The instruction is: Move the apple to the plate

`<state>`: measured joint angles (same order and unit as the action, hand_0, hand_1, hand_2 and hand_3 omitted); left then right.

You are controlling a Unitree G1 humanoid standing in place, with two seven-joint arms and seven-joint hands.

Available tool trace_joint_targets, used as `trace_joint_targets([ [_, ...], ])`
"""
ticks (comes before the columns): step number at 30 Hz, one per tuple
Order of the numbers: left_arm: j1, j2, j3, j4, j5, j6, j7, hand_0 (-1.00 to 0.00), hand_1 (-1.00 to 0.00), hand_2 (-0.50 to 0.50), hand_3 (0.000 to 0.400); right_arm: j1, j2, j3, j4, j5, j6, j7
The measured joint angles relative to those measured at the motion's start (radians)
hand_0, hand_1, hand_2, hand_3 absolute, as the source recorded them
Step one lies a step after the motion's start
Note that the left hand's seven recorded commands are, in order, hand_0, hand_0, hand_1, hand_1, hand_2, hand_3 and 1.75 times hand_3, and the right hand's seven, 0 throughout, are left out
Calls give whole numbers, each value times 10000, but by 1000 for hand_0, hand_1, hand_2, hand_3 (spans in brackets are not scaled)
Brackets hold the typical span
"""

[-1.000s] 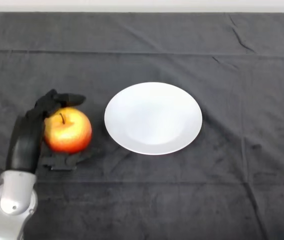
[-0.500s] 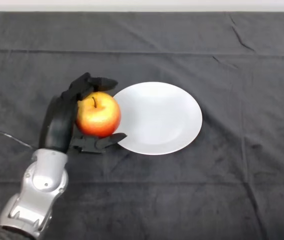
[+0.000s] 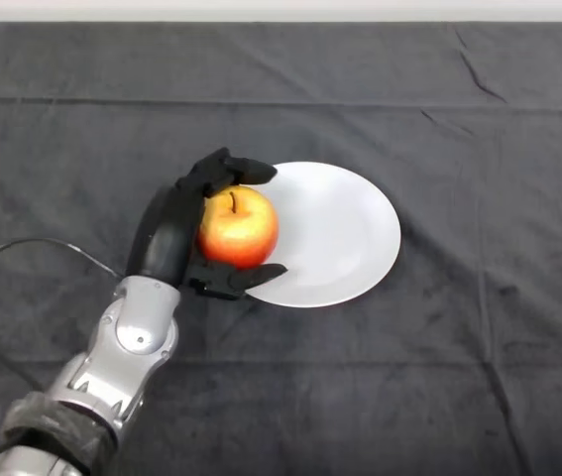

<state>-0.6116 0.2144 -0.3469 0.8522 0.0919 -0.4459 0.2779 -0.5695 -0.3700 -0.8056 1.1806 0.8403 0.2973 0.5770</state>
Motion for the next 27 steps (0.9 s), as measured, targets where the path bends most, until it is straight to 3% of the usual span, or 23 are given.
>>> trace_joint_targets([
  [9,-653,-208,-362,1407,-326,-218,-1,-1000,-1000,0,400,-1,-1,-1,0,10,0,12],
  [26,-1146,-451,-778,2515,-863,-558,-25,-1000,-1000,0,400,-2,-4,-2,0,11,0,34],
  [27,-1146,-451,-799,2523,-864,-583,-31,-796,-1000,102,400,-2,-4,-2,0,11,0,34],
])
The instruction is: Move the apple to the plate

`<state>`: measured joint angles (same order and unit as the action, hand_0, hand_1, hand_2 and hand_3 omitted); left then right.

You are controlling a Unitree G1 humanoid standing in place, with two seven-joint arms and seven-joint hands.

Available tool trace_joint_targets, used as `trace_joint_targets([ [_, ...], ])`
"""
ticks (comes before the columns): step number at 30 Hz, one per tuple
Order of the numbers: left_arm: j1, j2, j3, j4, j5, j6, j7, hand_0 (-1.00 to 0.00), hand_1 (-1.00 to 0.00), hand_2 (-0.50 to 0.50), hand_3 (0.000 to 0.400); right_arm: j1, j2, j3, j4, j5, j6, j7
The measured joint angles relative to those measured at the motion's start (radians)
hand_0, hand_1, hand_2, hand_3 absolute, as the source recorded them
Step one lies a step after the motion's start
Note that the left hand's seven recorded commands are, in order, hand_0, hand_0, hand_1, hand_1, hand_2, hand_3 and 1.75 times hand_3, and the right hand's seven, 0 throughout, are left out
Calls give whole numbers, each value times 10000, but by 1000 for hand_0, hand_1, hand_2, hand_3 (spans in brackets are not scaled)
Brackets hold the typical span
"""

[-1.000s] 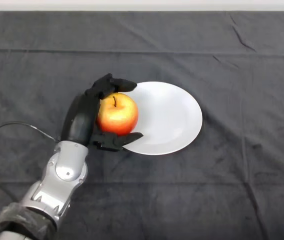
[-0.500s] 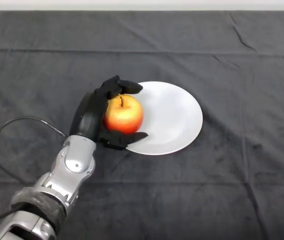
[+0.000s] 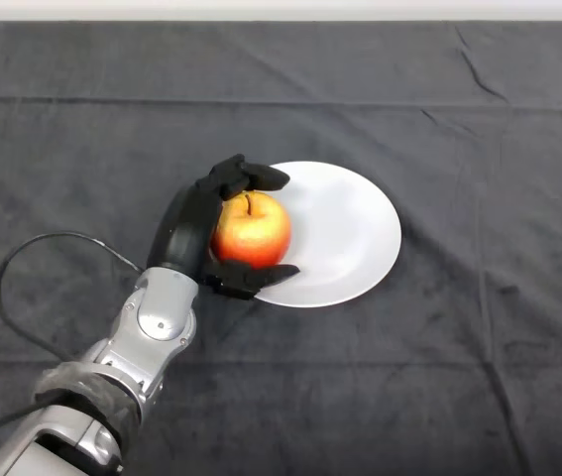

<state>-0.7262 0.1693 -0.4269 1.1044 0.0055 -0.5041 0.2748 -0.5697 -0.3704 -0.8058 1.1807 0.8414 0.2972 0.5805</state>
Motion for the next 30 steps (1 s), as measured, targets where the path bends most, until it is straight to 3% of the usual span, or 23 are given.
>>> trace_joint_targets([
  [1,-4,-3,-26,14,0,-13,-9,-733,-1000,133,400,0,0,0,0,0,0,0],
  [2,-9,-4,-54,35,0,-24,-26,-204,-831,314,333,0,0,0,0,0,0,0],
  [3,-21,-2,-125,72,-6,-43,-33,-82,-776,347,311,0,0,0,0,0,0,2],
  [4,-30,1,-258,113,-9,-72,-44,0,-584,292,234,0,-1,0,0,0,0,2],
  [5,-31,-17,-302,160,-9,-117,-59,0,-380,190,152,0,0,0,0,0,0,4],
  [6,-31,-33,-333,178,-9,-142,-69,0,-263,131,105,0,-1,-1,0,0,0,5],
  [7,-31,-40,-351,198,-9,-149,-94,0,-16,8,6,0,-1,-2,0,0,0,6],
  [23,-101,113,-354,371,-149,-576,-253,0,0,0,0,0,-1,-9,0,-1,0,19],
  [30,-100,479,-163,370,-213,-879,-273,0,0,0,0,0,-1,-11,0,-1,0,29],
])
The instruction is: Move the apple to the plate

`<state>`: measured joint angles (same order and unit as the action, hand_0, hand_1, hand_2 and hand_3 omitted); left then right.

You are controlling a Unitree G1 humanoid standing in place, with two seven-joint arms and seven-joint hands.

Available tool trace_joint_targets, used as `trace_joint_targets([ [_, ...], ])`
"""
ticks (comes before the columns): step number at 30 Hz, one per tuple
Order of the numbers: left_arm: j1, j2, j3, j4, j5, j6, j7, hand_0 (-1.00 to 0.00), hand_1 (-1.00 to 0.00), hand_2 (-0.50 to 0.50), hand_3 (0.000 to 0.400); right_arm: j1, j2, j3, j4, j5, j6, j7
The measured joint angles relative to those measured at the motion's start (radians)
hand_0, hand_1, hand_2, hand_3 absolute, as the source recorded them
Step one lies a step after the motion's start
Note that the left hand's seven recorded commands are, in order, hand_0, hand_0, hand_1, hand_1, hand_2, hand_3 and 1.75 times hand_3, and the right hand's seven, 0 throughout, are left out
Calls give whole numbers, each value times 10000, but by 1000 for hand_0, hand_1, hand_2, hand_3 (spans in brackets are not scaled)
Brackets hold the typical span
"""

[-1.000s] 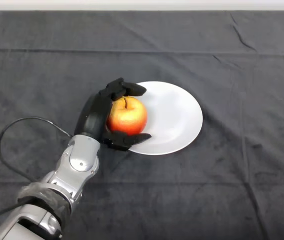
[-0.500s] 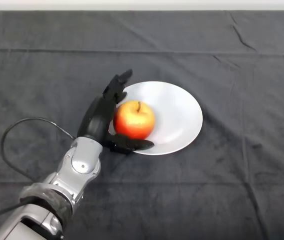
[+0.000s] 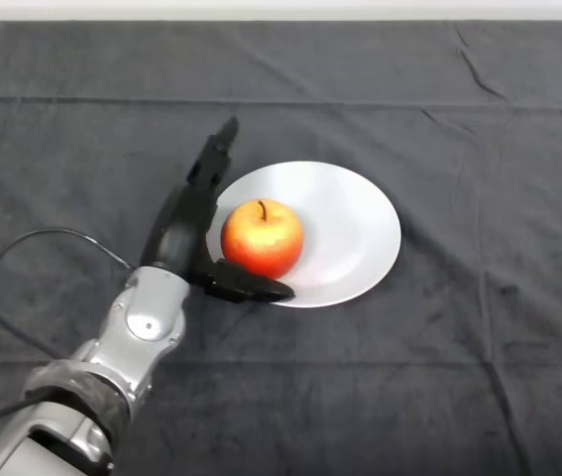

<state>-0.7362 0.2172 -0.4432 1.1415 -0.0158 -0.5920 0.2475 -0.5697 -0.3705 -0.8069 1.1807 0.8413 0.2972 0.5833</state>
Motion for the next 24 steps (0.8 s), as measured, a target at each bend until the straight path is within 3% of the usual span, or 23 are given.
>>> trace_joint_targets([
  [5,35,544,430,-118,-27,-263,-27,0,0,0,0,0,0,-4,0,0,0,9],
  [12,768,1546,1126,-1640,-227,-613,-30,0,0,0,0,-1,-1,-3,0,-1,-2,15],
  [24,3494,2689,2549,-3783,-798,-835,8,0,0,0,0,0,0,4,2,-6,-2,5],
])
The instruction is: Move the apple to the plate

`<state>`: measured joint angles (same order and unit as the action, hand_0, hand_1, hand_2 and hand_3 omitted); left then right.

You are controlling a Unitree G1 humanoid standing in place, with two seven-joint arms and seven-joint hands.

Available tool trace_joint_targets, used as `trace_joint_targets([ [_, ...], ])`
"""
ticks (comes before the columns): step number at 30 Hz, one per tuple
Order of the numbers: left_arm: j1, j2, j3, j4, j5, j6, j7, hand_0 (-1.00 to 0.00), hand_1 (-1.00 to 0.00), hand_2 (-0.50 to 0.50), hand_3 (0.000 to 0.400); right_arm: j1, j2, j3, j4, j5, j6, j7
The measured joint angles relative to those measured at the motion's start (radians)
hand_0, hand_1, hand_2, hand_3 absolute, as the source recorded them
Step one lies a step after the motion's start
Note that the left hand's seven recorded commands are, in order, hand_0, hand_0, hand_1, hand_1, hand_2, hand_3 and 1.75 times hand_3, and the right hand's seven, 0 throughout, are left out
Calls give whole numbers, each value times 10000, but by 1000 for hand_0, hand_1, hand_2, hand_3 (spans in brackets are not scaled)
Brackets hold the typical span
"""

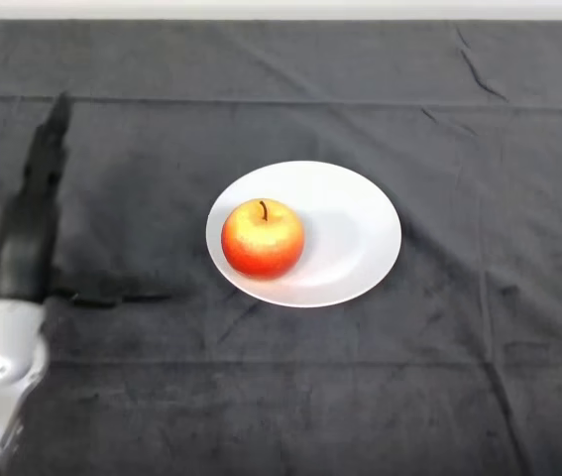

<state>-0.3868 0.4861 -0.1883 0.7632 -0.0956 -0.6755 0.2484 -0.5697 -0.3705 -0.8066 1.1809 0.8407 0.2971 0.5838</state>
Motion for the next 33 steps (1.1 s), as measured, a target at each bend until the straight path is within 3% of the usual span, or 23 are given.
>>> trace_joint_targets([
  [9,1863,1033,1774,-1506,-1165,-168,-27,0,0,0,0,1,1,5,0,-2,0,-21],
  [17,3292,1079,2687,-2111,-1485,-436,363,0,0,0,0,2,1,24,1,-6,-3,-42],
  [28,3308,350,3575,-2024,-1582,-889,913,0,0,0,0,3,6,36,1,-14,-1,-61],
  [33,3283,-203,3713,-1204,-1581,-1353,1105,0,0,0,0,2,6,37,1,-15,-1,-63],
])
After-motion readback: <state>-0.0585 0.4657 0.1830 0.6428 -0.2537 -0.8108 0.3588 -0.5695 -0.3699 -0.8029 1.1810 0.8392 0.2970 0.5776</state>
